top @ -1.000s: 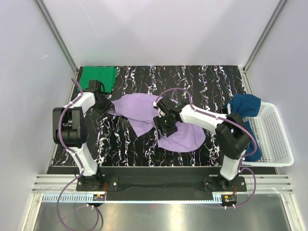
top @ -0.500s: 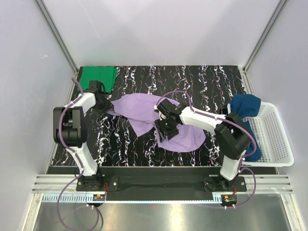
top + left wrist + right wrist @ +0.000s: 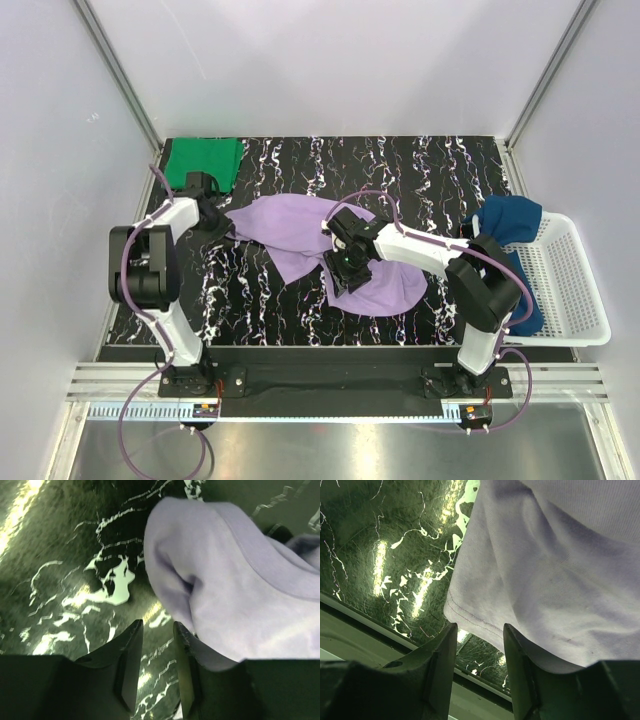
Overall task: Fold and stack the t-shirts
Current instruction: Flatten the tshirt out
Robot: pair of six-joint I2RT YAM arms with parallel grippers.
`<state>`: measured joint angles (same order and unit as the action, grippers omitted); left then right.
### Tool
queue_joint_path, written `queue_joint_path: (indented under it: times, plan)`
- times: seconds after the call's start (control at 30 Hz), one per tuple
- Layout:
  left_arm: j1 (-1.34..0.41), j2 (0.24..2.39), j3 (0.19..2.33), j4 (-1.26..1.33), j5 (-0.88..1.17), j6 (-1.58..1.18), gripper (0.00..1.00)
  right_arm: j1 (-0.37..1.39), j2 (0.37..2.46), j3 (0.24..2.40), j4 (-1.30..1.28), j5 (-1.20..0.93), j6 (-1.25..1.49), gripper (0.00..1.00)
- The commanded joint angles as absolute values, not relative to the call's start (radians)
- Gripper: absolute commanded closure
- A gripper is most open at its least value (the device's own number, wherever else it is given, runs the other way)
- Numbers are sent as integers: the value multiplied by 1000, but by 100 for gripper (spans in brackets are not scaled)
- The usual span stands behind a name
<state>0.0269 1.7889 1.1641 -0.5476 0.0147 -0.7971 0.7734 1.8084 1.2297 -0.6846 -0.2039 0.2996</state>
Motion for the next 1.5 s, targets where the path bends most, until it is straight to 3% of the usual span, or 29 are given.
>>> queue_joint_path:
  times: [0.0, 0.47, 0.6, 0.73, 0.83, 0.97, 1.1, 1.13, 1.17, 1.47]
  plan:
    - [26, 1831, 1236, -552, -17, -805, 65, 785, 1761, 1239, -672, -216, 295, 51]
    - [15, 1957, 1353, -575, -23, -798, 61, 796, 1793, 1252, -680, -222, 290, 48]
    - [14, 1967, 1351, -569, -20, -784, 71, 831, 1812, 1272, -680, -232, 282, 41]
    - [12, 1942, 1338, -561, -28, -752, 93, 864, 1844, 1299, -686, -219, 290, 40]
    - [12, 1919, 1332, -571, -38, -732, 99, 871, 1902, 1327, -699, -193, 325, 44]
    - [6, 1827, 1313, -589, -58, -697, 100, 871, 1950, 1336, -710, -127, 367, 50]
    - [-15, 1715, 1273, -600, -87, -661, 100, 871, 1956, 1330, -721, -34, 377, 74]
    - [-15, 1688, 1263, -601, -90, -654, 100, 873, 1954, 1328, -726, -6, 379, 92]
    - [-15, 1660, 1249, -604, -95, -650, 100, 873, 1948, 1331, -757, 32, 380, 100]
    - [-15, 1263, 1163, -683, -225, -568, 100, 836, 1498, 1299, -1056, 209, 314, 100]
